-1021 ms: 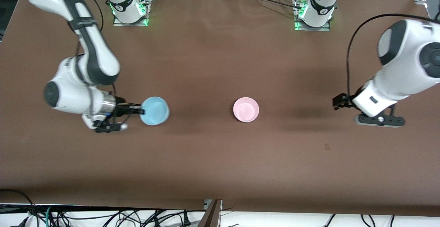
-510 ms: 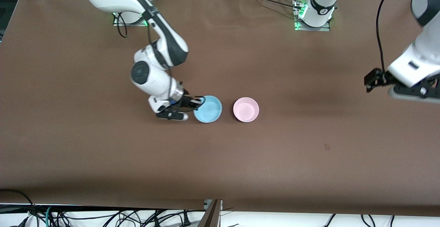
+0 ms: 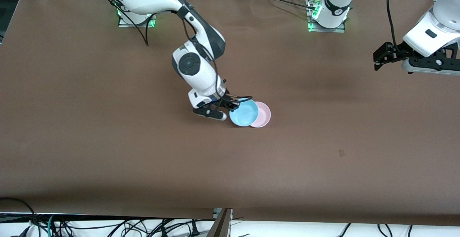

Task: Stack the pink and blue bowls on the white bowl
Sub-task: 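Carry the blue bowl over the pink bowl while the left gripper withdraws, then lower the blue bowl into the pink bowl and open the right gripper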

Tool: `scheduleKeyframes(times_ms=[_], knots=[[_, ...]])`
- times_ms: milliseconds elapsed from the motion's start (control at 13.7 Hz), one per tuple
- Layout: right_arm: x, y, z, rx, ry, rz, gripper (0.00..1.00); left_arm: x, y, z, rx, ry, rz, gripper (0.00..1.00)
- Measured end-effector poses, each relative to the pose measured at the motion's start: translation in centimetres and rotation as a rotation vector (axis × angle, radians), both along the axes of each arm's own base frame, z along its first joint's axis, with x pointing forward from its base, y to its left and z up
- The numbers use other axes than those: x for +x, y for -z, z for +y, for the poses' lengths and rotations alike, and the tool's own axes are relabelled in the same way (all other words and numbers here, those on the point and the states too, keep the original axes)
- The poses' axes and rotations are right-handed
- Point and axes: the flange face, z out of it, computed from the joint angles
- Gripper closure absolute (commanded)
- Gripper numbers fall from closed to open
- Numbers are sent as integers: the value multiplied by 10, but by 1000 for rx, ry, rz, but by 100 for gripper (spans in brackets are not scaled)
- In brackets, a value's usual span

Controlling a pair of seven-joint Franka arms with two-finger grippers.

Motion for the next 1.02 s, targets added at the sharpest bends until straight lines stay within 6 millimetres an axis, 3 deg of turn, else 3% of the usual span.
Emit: scheduleKeyframes(times_ms=[365, 583, 802, 1021], knots=[[-12, 15, 31, -8, 6, -1, 100, 1, -3, 6, 0, -16, -7, 0], [-10, 13, 34, -2, 8, -9, 100, 3, -9, 11, -2, -25, -20, 0], [-11, 16, 39, -2, 3, -11, 100, 8, -1, 15, -3, -32, -6, 0], [-16, 25, 48, -15, -12, -17, 100, 13, 2, 36, -44, -79, 1, 0]])
